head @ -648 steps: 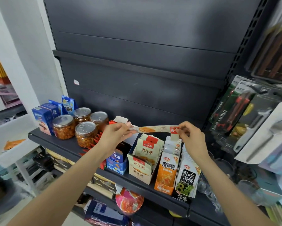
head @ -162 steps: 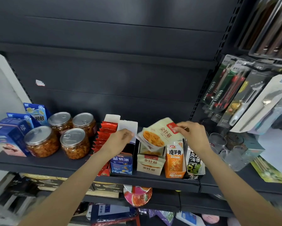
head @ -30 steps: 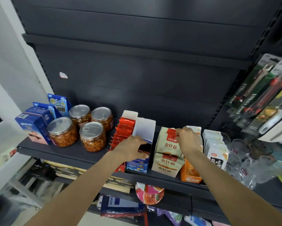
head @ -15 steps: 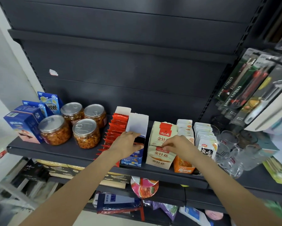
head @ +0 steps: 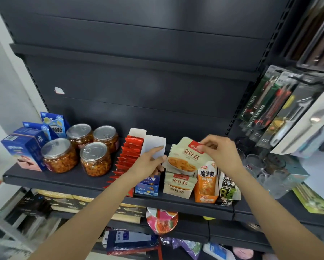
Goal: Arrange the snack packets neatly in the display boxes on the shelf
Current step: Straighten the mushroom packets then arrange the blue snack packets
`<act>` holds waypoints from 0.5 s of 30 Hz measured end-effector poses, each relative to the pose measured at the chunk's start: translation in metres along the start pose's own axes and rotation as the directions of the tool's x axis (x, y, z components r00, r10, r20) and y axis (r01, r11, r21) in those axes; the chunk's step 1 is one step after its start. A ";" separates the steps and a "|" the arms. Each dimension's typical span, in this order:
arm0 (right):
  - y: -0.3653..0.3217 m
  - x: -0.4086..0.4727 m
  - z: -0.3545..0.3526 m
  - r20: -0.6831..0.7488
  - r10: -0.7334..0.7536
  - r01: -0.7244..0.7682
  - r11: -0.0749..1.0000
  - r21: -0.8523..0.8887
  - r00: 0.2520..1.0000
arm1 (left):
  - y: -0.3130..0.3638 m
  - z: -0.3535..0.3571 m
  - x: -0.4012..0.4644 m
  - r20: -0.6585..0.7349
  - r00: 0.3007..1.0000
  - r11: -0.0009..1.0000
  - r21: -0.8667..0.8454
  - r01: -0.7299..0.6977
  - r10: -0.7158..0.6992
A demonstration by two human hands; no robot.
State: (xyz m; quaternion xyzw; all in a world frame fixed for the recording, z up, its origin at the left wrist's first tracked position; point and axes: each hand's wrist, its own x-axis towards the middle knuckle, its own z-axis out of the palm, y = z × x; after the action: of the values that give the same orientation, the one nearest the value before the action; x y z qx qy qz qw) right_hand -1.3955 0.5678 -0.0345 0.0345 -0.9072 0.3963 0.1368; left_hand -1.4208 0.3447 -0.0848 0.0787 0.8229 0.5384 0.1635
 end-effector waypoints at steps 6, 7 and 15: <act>-0.012 -0.005 -0.026 -0.062 -0.008 0.028 0.939 0.343 0.998 | 0.024 0.001 0.003 0.124 0.951 0.741 -0.601 0.298 -0.283; -0.012 -0.007 -0.028 -0.052 -0.010 0.028 0.929 0.368 0.999 | 0.025 0.001 0.003 0.126 0.952 0.710 -0.640 0.292 -0.278; 0.011 -0.013 -0.025 -0.103 0.021 -0.008 0.992 0.125 0.994 | 0.034 -0.013 -0.008 -0.041 0.998 0.742 -0.671 0.003 -0.041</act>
State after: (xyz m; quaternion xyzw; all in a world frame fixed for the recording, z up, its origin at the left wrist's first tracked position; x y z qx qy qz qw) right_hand -1.3797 0.5927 -0.0298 0.0159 -0.8726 0.4543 0.1787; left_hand -1.4195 0.3450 -0.0473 -0.0095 0.5796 0.7979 0.1654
